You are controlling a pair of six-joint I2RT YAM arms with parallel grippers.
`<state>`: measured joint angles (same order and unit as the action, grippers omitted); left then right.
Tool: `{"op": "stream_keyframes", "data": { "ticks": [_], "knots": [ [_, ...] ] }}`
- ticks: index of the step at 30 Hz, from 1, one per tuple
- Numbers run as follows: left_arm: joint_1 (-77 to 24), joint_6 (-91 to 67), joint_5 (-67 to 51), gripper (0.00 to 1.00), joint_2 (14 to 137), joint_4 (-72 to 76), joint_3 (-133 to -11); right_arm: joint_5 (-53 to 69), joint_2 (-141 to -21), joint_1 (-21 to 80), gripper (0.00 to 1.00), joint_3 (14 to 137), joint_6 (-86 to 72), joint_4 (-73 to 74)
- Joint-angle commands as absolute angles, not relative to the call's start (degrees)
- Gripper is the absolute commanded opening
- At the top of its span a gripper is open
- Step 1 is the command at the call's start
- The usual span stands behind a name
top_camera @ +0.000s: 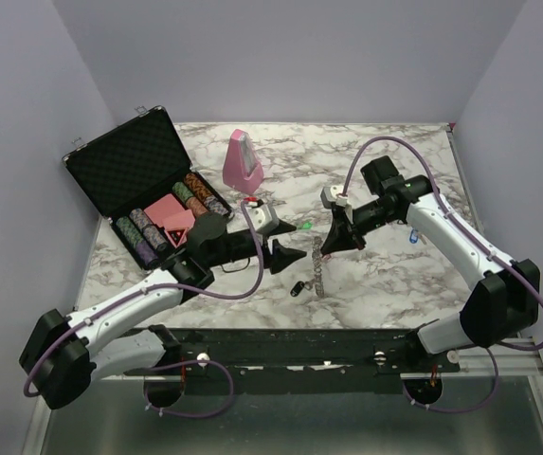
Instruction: Put the keys on the keyring
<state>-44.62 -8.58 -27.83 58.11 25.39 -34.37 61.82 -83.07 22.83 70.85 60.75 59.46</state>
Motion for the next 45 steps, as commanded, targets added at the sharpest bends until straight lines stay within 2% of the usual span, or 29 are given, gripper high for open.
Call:
{"op": "stream_keyframes", "data": {
  "ticks": [1, 9, 17, 22, 25, 29, 31, 37, 45],
  "knots": [
    [-44.5, -0.3, -33.6, 0.73, 63.4, 14.8, -39.9, 61.0, -84.0, 23.1, 0.0, 72.4, 62.4, 61.3],
    [-45.4, 2.3, -38.7, 0.57, 71.8, 13.7, -46.6, 61.6, -84.6, 23.1, 0.0, 72.2, 62.6, 61.3],
    [-47.3, 3.3, -39.2, 0.49, 76.0, 11.0, -49.3, 62.0, -84.6, 23.1, 0.01, 72.1, 62.3, 61.1],
    [-47.6, 4.0, -38.7, 0.33, 76.7, 8.0, -50.5, 62.1, -84.6, 23.0, 0.02, 72.1, 62.3, 61.2],
    [-47.7, 4.2, -37.7, 0.27, 77.0, 6.8, -51.2, 62.3, -84.5, 23.1, 0.01, 72.0, 62.5, 61.2],
    [-47.8, 4.1, -37.4, 0.12, 77.9, 5.4, -52.4, 62.6, -84.6, 23.1, 0.02, 72.0, 62.6, 61.4],
    [-47.8, 3.8, -37.4, 0.0, 78.0, 5.4, -52.6, 62.6, -84.5, 23.0, 0.02, 72.0, 62.7, 61.5],
    [-48.2, 1.0, -33.6, 0.0, 77.3, 6.1, -52.0, 63.6, -84.6, 23.1, 0.05, 72.0, 62.4, 61.3],
    [-48.3, -13.3, -29.8, 0.0, 71.5, 31.4, -39.2, 67.3, -85.7, 23.1, 0.12, 71.9, 62.2, 61.9]
  ]
}}
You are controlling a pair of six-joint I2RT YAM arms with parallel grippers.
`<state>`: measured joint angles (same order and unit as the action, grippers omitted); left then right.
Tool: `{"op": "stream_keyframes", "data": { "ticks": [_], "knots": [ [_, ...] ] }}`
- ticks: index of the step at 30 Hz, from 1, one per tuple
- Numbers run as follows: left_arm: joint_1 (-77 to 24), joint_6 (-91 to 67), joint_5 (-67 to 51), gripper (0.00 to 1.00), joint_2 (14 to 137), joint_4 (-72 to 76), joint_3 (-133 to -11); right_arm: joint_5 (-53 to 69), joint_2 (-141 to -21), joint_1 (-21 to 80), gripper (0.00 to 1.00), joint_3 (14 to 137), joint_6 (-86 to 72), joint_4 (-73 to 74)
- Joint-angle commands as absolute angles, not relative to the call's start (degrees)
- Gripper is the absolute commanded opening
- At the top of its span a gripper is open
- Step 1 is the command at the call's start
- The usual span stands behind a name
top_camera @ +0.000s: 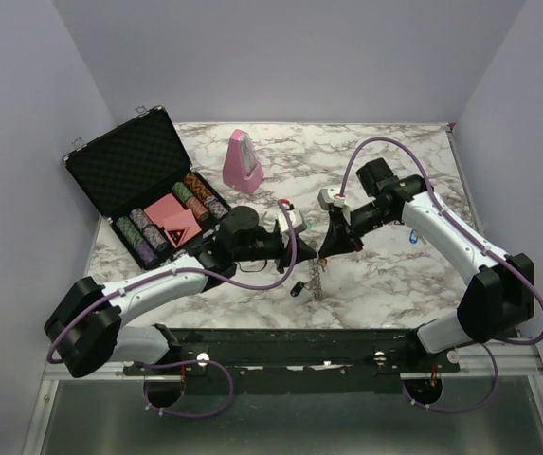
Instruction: Put the keys on the keyring
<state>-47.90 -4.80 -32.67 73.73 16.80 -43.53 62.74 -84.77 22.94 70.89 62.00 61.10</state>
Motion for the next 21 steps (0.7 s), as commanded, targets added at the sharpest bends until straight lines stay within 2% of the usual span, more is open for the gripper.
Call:
{"op": "stream_keyframes", "data": {
  "ticks": [1, 11, 21],
  "knots": [
    [-48.3, -14.7, -29.8, 0.0, 71.5, 35.0, -38.0, 67.8, -85.9, 23.1, 0.12, 71.9, 62.2, 61.8],
    [-48.4, -21.8, -27.5, 0.0, 73.0, 50.8, -32.6, 70.8, -86.9, 23.1, 0.17, 71.2, 62.2, 61.9],
    [-48.4, -24.0, -26.2, 0.0, 73.7, 57.3, -29.6, 71.6, -87.0, 23.1, 0.18, 71.6, 61.3, 61.7]
  ]
}}
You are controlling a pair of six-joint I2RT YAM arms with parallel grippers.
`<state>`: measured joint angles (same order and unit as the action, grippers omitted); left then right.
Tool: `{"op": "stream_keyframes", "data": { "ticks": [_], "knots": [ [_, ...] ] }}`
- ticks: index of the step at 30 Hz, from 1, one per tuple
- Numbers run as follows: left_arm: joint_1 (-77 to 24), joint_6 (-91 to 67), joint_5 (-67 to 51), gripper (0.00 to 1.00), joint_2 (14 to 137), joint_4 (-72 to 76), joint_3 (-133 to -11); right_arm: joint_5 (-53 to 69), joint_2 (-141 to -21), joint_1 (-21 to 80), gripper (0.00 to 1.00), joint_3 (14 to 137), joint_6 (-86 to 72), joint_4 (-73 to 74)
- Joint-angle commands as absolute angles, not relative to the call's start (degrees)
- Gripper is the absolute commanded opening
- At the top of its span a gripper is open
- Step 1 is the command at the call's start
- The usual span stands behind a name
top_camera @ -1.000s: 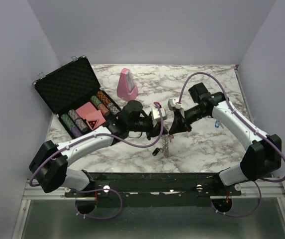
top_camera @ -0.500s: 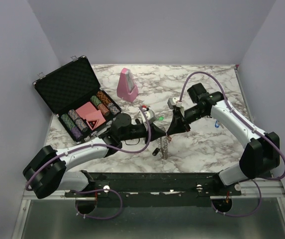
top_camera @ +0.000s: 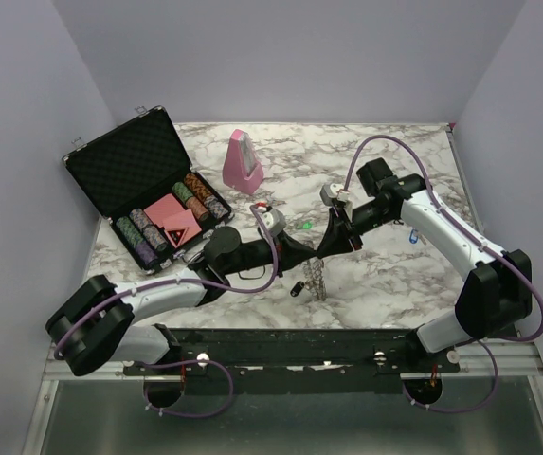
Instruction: Put the keys on the keyring
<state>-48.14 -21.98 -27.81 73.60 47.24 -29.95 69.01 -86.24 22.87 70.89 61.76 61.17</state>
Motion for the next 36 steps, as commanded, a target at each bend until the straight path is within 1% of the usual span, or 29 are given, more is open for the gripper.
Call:
{"op": "stream_keyframes", "data": {
  "ticks": [1, 5, 7, 11, 12, 14, 19, 20, 21, 22, 23, 24, 26, 28, 32, 36],
  "knots": [
    [-48.4, -24.2, -26.1, 0.0, 73.7, 58.1, -29.1, 71.8, -86.9, 23.1, 0.18, 71.7, 61.1, 61.7],
    [-48.4, -25.1, -25.5, 0.0, 73.7, 61.3, -27.3, 72.5, -86.9, 22.9, 0.18, 72.0, 60.6, 61.6],
    [-48.4, -25.7, -25.2, 0.0, 73.9, 62.4, -26.8, 72.7, -86.8, 22.9, 0.16, 72.0, 60.5, 61.6],
    [-48.4, -25.9, -24.9, 0.0, 74.3, 63.2, -26.4, 73.0, -86.9, 22.9, 0.1, 72.1, 60.3, 61.6],
    [-48.4, -25.9, -24.9, 0.0, 74.3, 63.3, -26.4, 73.2, -87.0, 22.9, 0.05, 72.0, 60.3, 61.6],
    [-48.4, -25.8, -24.9, 0.0, 74.4, 63.0, -26.5, 73.2, -86.8, 22.9, 0.01, 72.1, 60.4, 61.7],
    [-48.3, -25.8, -25.2, 0.0, 74.4, 62.5, -26.4, 72.1, -86.8, 22.9, 0.0, 72.2, 60.8, 61.7],
    [-48.2, -26.1, -25.2, 0.06, 74.3, 62.1, -26.2, 71.8, -86.9, 22.9, 0.0, 72.2, 61.1, 61.8],
    [-48.0, -26.1, -25.4, 0.19, 73.7, 61.7, -26.0, 71.4, -86.9, 22.9, 0.0, 72.2, 61.3, 62.0],
    [-47.6, -25.8, -25.5, 0.36, 73.0, 61.2, -25.7, 71.0, -86.9, 22.9, 0.0, 72.3, 61.6, 62.4],
    [-47.2, -25.4, -25.7, 0.48, 72.1, 60.0, -25.3, 70.7, -86.8, 22.9, 0.0, 72.4, 62.0, 62.7],
    [-46.7, -24.4, -26.2, 0.57, 70.5, 58.9, -25.0, 70.1, -86.9, 22.9, 0.0, 72.5, 62.2, 62.8],
    [-45.8, -20.6, -27.5, 0.67, 67.2, 55.0, -24.6, 69.1, -86.7, 22.9, 0.0, 72.5, 62.6, 62.9],
    [-45.0, -14.9, -29.9, 0.74, 63.7, 46.4, -26.2, 68.4, -86.7, 22.9, 0.0, 72.5, 63.4, 63.5],
    [-44.6, -0.5, -36.0, 0.75, 61.5, 22.3, -35.0, 67.1, -86.9, 22.9, 0.0, 72.8, 64.6, 64.5],
    [-44.6, 7.8, -38.1, 0.75, 64.2, 7.6, -43.3, 67.1, -86.9, 22.9, 0.0, 72.7, 64.7, 64.6]
  ]
}}
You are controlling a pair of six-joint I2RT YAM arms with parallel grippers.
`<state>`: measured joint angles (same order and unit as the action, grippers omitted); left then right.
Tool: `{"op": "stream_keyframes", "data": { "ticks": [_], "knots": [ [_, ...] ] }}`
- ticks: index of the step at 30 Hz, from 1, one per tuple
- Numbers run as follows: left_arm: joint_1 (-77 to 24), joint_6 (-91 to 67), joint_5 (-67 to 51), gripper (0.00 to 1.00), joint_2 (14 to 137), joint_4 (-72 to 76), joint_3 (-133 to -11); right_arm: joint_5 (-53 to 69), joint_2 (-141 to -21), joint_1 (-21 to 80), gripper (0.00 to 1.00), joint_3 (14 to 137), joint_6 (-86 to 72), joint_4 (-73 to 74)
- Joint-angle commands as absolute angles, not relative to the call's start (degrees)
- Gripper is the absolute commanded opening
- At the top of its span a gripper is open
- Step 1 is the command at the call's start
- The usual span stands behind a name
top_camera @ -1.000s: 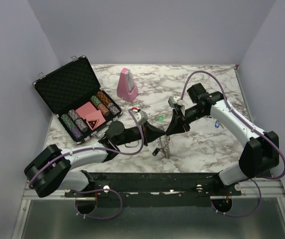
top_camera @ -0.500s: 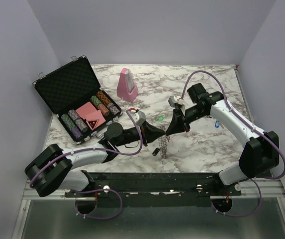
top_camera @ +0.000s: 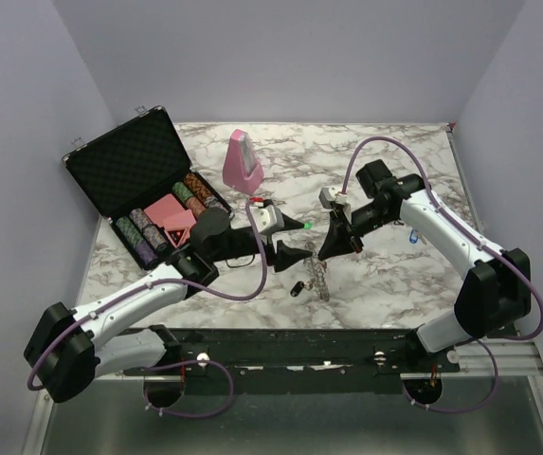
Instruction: Put the keys on the keyring
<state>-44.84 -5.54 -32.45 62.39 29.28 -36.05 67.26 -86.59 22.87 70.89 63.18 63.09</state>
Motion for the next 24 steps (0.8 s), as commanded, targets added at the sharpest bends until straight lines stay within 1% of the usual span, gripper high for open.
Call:
{"op": "stream_keyframes", "data": {
  "ticks": [1, 5, 7, 13, 18, 24],
  "knots": [
    [-44.6, 9.0, -38.2, 0.75, 65.0, 5.5, -45.1, 67.0, -87.0, 22.9, 0.0, 72.8, 64.7, 64.5],
    [-44.7, 12.8, -39.0, 0.69, 68.5, -3.4, -51.5, 67.0, -87.0, 22.9, 0.0, 72.7, 64.6, 64.4],
    [-44.7, 13.1, -39.2, 0.66, 69.6, -4.7, -52.8, 67.1, -87.0, 22.9, 0.0, 72.7, 64.6, 64.4],
    [-46.1, 11.8, -39.3, 0.58, 72.1, -4.0, -54.1, 67.1, -87.0, 22.9, 0.0, 72.6, 64.6, 64.4],
    [-47.1, 10.9, -38.7, 0.55, 74.5, -3.6, -55.7, 67.4, -87.0, 22.9, 0.0, 72.6, 64.5, 64.3],
    [-48.0, 9.9, -38.4, 0.49, 76.4, -3.6, -56.8, 67.5, -86.9, 22.9, 0.0, 72.5, 64.6, 64.3]
  ]
}}
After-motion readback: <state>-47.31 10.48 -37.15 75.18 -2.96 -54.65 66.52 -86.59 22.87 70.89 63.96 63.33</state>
